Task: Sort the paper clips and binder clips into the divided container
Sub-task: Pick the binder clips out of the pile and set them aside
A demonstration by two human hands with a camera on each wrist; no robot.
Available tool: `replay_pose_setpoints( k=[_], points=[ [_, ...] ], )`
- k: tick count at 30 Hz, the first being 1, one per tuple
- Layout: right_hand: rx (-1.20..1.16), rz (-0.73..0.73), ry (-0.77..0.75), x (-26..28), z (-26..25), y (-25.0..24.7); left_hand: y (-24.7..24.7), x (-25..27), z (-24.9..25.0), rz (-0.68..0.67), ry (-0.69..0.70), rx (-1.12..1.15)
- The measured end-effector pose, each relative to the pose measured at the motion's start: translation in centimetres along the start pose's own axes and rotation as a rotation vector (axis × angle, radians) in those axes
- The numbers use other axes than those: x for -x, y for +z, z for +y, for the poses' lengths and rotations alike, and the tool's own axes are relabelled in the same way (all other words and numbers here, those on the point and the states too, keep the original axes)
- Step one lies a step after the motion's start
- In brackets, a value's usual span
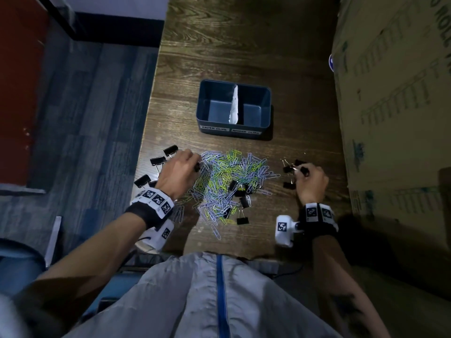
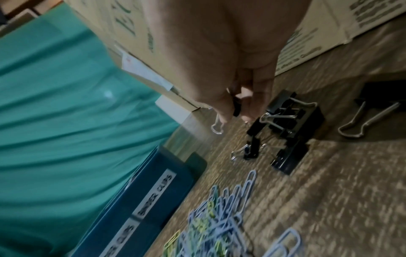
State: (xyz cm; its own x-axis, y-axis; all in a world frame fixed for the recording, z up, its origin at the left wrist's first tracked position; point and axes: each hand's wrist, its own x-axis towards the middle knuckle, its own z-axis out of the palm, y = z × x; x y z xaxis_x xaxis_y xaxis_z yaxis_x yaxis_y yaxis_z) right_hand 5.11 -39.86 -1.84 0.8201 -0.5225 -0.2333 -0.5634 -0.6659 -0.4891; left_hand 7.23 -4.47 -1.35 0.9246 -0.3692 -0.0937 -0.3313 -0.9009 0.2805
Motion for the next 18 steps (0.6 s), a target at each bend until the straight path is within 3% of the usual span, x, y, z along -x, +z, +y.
replay_pose_setpoints(
  k=[4, 9, 14, 17, 18],
  points=[
    [0.015, -0.063, 0.088, -1.6, 1.8, -0.6, -0.9, -0.1, -3.4, -0.062, -0.188, -0.087],
    [0.008, -0.078, 0.104, -1.8, 2.5, -0.5, -0.6, -0.3, -5.8, -0.169, -0.207, -0.151],
    [0.149, -0.069, -0.135, 1.4, 0.8, -0.3, -0.5, 0.4, -4.4, -0.146, -0.17, -0.192],
    [0.039, -0.218, -0.39, 4.7, 0.5, 1.6, 0.4, 1.2, -1.7, -0.133, 0.01, -0.196],
    [0.047, -0.299, -0.414, 5.9, 0.5, 2.4, 0.8, 1.5, -0.7, -0.134, 0.096, -0.189]
  ],
)
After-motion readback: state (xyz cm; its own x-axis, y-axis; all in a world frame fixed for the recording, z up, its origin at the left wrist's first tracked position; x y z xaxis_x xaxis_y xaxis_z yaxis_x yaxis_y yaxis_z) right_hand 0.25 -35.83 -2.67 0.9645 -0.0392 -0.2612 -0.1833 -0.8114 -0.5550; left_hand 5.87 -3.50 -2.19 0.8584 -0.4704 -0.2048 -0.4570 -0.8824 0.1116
